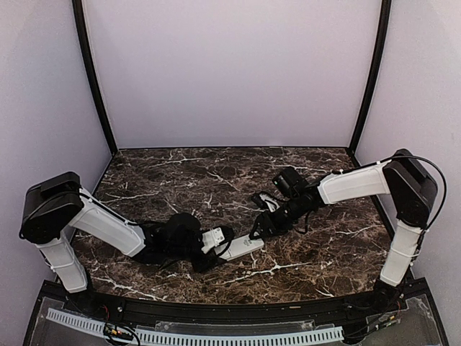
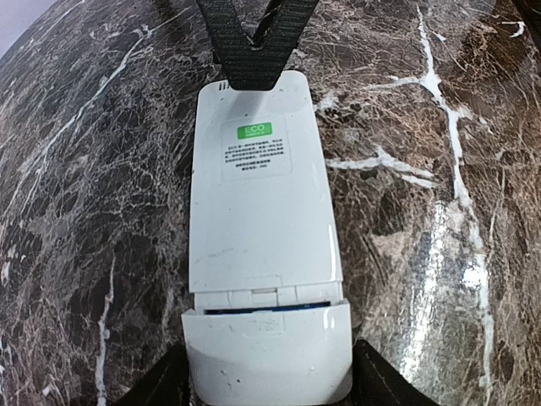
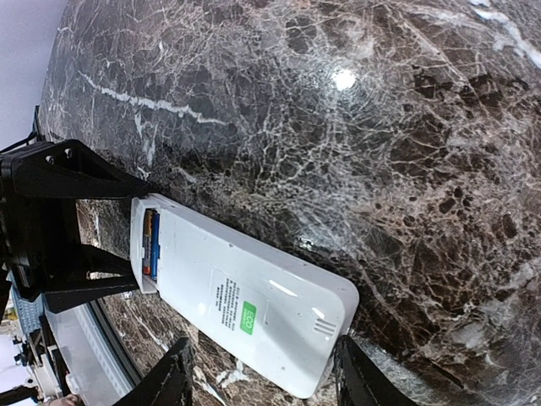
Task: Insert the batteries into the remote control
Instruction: Load the battery cover onto the remote control without the battery cover.
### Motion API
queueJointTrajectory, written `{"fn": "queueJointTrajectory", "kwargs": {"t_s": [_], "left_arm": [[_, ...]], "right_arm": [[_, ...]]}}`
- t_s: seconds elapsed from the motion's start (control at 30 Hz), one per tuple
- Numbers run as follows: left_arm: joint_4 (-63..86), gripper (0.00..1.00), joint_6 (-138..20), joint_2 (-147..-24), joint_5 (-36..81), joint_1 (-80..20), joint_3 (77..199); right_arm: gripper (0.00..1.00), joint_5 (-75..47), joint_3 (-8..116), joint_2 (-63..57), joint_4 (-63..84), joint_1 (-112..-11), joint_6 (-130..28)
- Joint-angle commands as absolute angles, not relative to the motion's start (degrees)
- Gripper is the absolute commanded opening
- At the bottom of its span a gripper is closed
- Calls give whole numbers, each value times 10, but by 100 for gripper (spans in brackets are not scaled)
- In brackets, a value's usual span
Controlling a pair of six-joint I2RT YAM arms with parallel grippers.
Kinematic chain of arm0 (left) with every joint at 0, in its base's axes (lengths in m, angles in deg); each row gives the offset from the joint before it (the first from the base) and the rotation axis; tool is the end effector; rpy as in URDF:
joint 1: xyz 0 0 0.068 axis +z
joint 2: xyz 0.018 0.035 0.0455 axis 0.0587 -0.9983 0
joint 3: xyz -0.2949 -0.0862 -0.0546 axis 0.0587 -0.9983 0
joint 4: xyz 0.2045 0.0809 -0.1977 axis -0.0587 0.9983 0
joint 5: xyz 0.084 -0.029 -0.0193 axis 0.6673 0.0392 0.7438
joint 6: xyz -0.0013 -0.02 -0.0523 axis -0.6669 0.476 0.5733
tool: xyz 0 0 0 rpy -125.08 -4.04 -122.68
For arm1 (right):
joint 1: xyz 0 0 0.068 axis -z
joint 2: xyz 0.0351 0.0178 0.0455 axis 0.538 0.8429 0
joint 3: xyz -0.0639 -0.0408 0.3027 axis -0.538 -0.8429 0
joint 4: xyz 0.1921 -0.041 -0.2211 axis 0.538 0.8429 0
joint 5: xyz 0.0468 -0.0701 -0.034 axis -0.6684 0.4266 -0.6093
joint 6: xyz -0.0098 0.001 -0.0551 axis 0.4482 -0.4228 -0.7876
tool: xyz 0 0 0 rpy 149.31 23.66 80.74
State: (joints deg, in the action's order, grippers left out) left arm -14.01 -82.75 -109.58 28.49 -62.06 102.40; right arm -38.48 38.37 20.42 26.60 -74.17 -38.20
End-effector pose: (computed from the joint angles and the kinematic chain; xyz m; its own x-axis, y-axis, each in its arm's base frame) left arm 0.1771 -0.2944 0.1269 -0.1011 0.5865 -0.8036 0.9161 0.3698 0.1546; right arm 0.2783 0.2745 0.1612 -0.8705 -0.3908 -0.2992 -0.4902 0.6342 0.5979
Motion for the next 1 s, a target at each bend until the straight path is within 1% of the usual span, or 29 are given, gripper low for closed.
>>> {"fn": "queueJointTrajectory", "kwargs": {"t_s": [0.0, 0.03, 0.1, 0.2, 0.3, 0.47, 0.77, 0.9, 0.97], "left_arm": [[-128, 59, -813, -1065, 272, -619, 1004], [-127, 56, -811, -1062, 272, -620, 1003], [-123, 53, -809, -1059, 270, -620, 1004], [-119, 51, -808, -1059, 268, -619, 1005], [-106, 46, -805, -1056, 264, -619, 1007], [-86, 44, -799, -1046, 265, -619, 1006], [-53, 46, -795, -1073, 256, -619, 1027], [-53, 49, -796, -1072, 258, -619, 1025], [-55, 55, -795, -1068, 258, -619, 1021]], "right_arm": [[53, -388, 390, 208, 265, -751, -390], [54, -388, 391, 209, 266, -752, -390], [53, -389, 391, 209, 267, -752, -391], [53, -389, 390, 206, 266, -752, -391], [54, -389, 388, 205, 268, -751, -392], [54, -388, 387, 205, 268, -752, -393], [54, -390, 387, 204, 267, -752, -395], [54, -389, 382, 201, 266, -752, -394], [54, -390, 382, 200, 266, -752, -394]]}}
